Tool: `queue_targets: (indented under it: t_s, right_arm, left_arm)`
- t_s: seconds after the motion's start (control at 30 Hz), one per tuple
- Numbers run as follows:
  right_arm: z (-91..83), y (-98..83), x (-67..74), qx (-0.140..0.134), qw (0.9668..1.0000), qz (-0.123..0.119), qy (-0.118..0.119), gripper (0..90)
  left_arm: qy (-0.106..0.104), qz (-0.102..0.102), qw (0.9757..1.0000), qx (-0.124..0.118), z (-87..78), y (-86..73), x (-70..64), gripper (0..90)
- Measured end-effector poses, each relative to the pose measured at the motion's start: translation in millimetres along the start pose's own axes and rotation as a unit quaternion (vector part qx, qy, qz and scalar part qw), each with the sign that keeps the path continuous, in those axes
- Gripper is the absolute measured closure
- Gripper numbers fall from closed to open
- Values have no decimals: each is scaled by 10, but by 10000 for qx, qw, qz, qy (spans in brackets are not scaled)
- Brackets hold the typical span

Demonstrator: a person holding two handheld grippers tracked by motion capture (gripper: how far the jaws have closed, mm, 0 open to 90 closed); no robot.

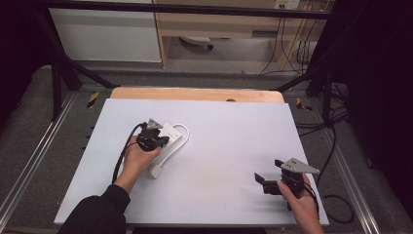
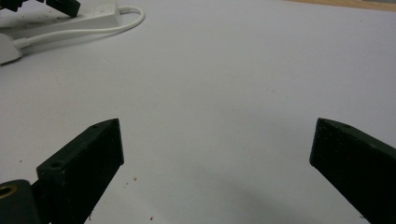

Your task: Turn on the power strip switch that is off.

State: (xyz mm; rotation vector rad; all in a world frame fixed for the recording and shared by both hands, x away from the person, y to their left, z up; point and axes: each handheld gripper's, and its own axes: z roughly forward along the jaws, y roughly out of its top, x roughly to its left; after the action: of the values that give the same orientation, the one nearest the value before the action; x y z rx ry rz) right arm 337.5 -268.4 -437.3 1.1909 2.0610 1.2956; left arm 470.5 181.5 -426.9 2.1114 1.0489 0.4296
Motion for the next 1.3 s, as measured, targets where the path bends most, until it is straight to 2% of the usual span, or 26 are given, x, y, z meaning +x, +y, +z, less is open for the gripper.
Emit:
queue_targets:
  t_s: [0.2, 0.37, 0.53, 1.13, 1.3]
  right_arm:
    - [-4, 0, -3, -11, 10000, -3, -8, 33]
    - [-5, 1, 0, -13, 10000, 4, -3, 31]
    - [-1, 0, 0, -7, 10000, -5, -6, 31]
    - [6, -2, -2, 1, 10000, 26, 17, 31]
    - [9, -2, 1, 4, 10000, 13, 15, 31]
  left_arm:
    - [-20, 7, 9995, -309, -27, 42, -30, 900]
    - [-56, 13, 9995, -322, -33, 36, -29, 900]
    - [-20, 10, 9988, -496, -73, 53, -26, 900]
    - [-64, -47, 9967, -807, -146, 82, -17, 900]
    - [-42, -49, 9958, -914, -169, 92, -18, 786]
